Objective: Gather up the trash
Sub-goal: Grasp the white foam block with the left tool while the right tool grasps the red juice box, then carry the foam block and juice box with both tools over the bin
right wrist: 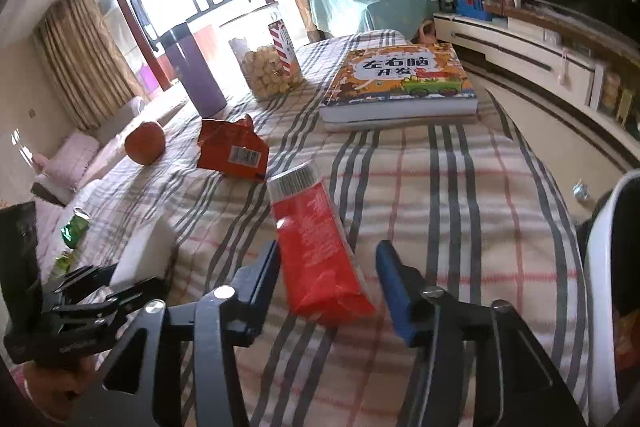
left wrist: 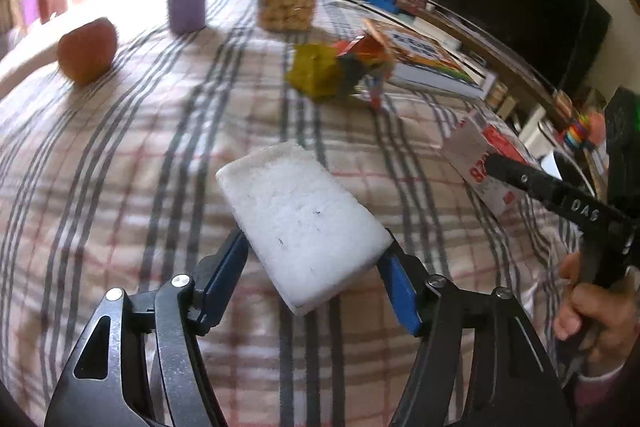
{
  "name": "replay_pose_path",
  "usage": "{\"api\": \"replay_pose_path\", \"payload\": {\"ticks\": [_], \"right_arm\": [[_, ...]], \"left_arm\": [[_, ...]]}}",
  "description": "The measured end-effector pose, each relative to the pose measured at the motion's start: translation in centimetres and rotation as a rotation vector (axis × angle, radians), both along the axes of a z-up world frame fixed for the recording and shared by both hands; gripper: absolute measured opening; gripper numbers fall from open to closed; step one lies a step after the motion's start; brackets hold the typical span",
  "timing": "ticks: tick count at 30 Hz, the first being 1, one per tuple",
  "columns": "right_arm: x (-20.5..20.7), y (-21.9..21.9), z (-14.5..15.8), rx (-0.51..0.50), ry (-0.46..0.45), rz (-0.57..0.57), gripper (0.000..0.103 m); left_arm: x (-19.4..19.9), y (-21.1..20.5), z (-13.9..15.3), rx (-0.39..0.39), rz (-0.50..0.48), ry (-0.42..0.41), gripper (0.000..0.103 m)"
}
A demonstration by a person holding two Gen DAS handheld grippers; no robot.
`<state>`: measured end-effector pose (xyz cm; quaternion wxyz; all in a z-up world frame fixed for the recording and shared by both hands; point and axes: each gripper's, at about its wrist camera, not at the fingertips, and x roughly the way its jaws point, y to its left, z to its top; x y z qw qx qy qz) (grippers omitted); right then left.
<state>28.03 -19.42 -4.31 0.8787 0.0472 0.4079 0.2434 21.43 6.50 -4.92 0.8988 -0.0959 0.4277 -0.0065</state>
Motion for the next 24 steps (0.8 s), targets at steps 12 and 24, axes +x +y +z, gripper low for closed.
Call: {"api": "replay_pose_path", "payload": {"ticks": [12,24], "right_arm": [[-0.9,0.1,-0.7,-0.048,0.009,-0.026,0.032],[-5.5,-6.1,2.3,0.05,-0.016,-0.116,0.032]], "left_arm": [[-0.7,-1.3,-0.3,0.018,0.022,-0.038,0.057],[-1.8,-9.7,1.8,-0.007,-0.2,-0.093,0.057]]}}
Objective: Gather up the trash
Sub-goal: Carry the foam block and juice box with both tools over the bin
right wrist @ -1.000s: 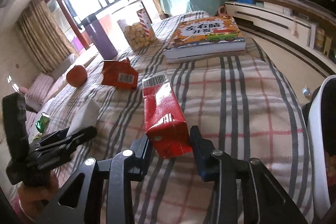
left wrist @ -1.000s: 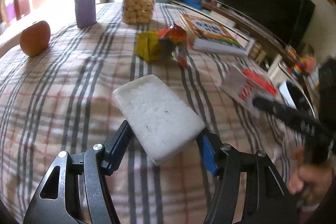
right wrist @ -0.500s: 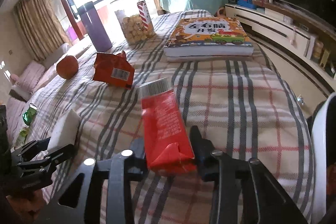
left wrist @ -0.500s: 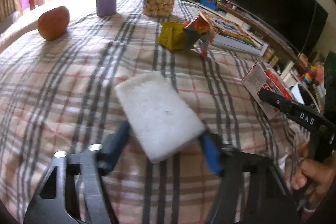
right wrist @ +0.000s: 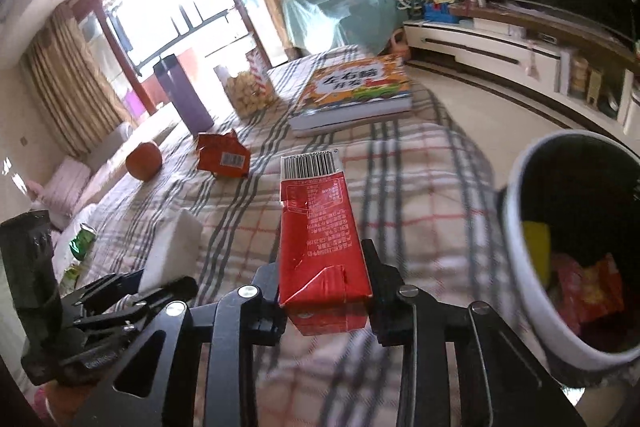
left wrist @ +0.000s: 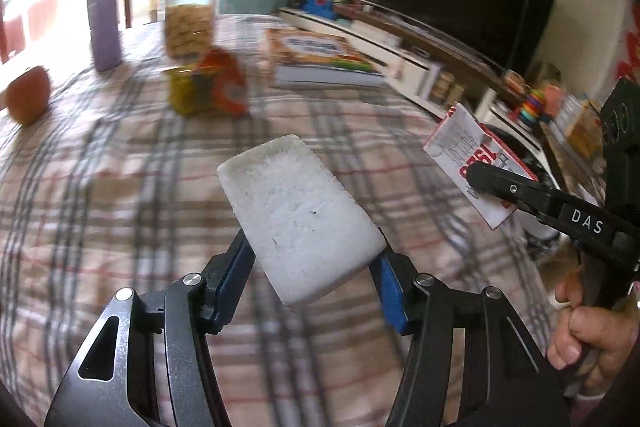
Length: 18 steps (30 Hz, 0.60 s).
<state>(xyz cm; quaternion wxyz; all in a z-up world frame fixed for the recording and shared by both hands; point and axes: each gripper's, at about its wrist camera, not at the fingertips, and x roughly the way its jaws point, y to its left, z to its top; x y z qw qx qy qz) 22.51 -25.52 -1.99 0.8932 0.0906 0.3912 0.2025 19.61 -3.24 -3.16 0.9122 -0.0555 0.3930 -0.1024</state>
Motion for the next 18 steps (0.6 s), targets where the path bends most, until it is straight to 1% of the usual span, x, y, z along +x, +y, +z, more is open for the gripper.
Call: {"api": "replay_pose_path", "payload": {"ticks": [11,18], "right_arm": [[-3.3,-7.0,1.0,0.027,-0.017,-0.137,0.032],[-4.5,-11.6,1.3,0.042,-0.018,-0.221,0.032]], "left_arm": [[0.1,-7.0,0.8,-0.017,-0.16,-0.007,0.057],[-0.1,-11.0,1.3,-0.001,-0.248,-0.013,0.057]]}}
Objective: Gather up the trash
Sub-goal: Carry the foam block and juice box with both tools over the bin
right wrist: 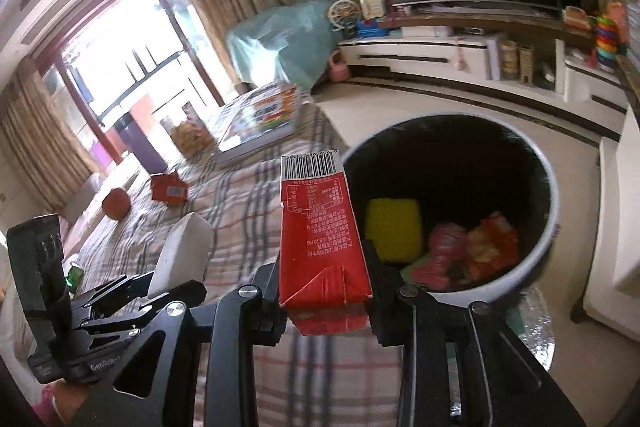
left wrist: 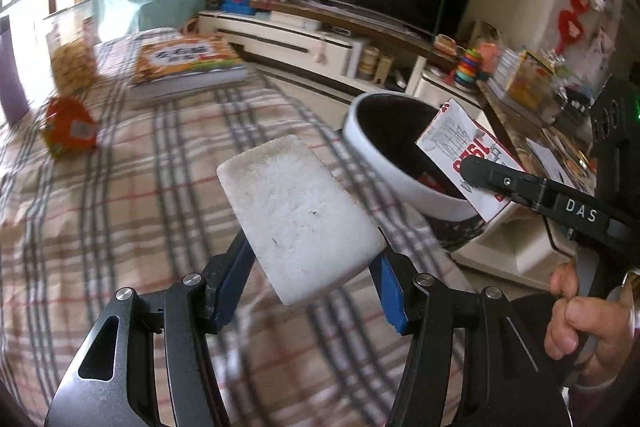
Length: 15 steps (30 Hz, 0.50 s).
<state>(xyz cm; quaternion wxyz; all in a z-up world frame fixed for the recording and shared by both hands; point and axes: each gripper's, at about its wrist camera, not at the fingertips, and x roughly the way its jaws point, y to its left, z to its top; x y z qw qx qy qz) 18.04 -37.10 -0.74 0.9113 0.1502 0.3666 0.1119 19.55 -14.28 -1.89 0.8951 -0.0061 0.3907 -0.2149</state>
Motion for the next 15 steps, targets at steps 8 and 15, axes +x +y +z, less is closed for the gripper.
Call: {"api": "replay_pose_path", "payload": {"ticks": [8,15], "right_arm": [[-0.4,-3.9,-0.3,0.018,0.004,-0.072,0.032],[-0.1,-6.3,-0.7,0.035,0.011,-0.115,0.032]], "left_arm": [[0.7,-3.9,0.6,0.017,-0.066,-0.013,0.057],[1.6,-7.0,1.2,0.038,-0.111,-0.025,0.057]]}}
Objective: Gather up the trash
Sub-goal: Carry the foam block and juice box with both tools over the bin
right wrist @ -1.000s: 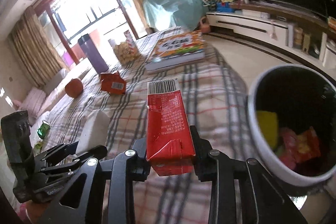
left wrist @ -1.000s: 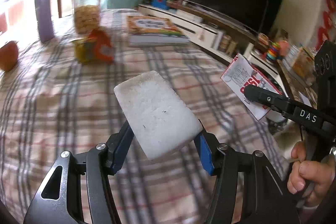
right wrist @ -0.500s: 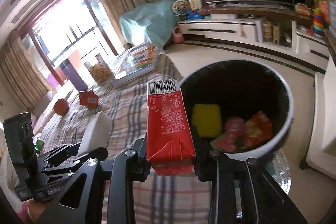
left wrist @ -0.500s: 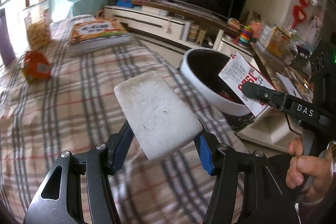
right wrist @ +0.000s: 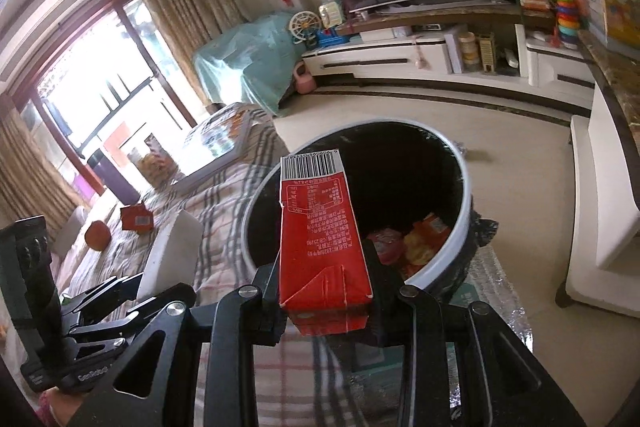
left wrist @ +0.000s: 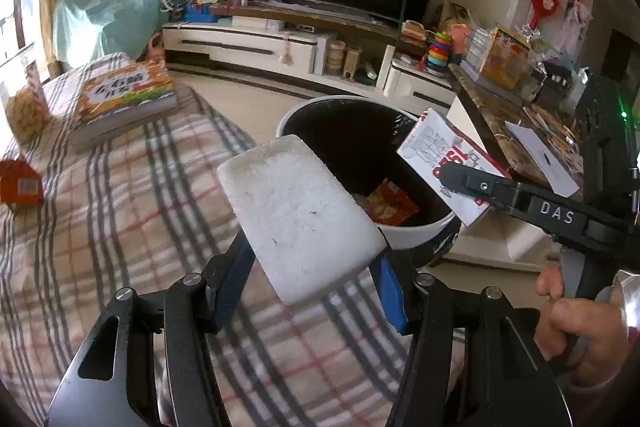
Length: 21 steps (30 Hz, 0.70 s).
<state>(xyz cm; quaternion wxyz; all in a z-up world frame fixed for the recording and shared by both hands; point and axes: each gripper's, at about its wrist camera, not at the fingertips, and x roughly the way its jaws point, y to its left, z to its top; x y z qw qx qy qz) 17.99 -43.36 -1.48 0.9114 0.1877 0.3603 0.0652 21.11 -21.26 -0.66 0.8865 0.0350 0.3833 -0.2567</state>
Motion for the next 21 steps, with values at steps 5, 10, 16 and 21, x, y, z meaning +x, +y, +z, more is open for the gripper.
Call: {"api": "replay_pose_path", "payload": {"ticks": [5,10,16,21], "right_arm": [[0.5,-1.3,-0.1,0.008,0.002,-0.019,0.032],[1.5,-2.1,-0.2,0.007,0.003,-0.032,0.032],[2.5,-2.9,0.0,0.004,-0.002,-0.046,0.032],[3.5,-3.3,-0.1,-0.001,0.007,-0.05,0.032]], "left_arm": [[0.5,-1.8,0.4,0.008,-0.023,-0.009,0.057],[1.3,-3.4,0.6,0.023,-0.044,-0.015,0.057],[2.1,-4.5,0.5,0.037,-0.054,-0.016,0.057],[3.0,-5.1,0.2,0.045,-0.064,-0.005,0.057]]}}
